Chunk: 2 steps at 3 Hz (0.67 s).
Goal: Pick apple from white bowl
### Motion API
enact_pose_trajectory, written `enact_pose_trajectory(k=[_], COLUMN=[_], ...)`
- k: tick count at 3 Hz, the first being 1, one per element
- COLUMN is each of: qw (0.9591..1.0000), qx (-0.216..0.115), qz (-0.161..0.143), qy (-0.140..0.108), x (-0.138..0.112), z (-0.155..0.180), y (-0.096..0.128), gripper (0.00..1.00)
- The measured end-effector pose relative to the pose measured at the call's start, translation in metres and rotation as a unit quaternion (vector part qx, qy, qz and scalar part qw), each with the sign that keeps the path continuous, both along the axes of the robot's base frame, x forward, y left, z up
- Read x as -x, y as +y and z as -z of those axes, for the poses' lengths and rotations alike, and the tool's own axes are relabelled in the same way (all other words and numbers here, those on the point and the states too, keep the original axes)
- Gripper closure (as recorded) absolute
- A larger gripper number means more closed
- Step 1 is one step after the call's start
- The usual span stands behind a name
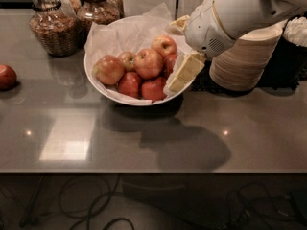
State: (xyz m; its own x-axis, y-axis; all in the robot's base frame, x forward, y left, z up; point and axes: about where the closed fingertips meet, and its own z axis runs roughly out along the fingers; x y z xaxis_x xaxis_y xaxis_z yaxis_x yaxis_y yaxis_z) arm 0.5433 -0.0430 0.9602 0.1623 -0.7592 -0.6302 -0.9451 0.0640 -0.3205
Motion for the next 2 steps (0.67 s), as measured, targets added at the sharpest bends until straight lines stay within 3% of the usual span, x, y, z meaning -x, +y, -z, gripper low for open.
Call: enact_pose_trajectory(k=[2], qw=[0.9999], qx=[0.016], qz=[0.002], qy=[0.001], x=[-0.023], z=[0.014], y=[0.015], gripper=[0.12])
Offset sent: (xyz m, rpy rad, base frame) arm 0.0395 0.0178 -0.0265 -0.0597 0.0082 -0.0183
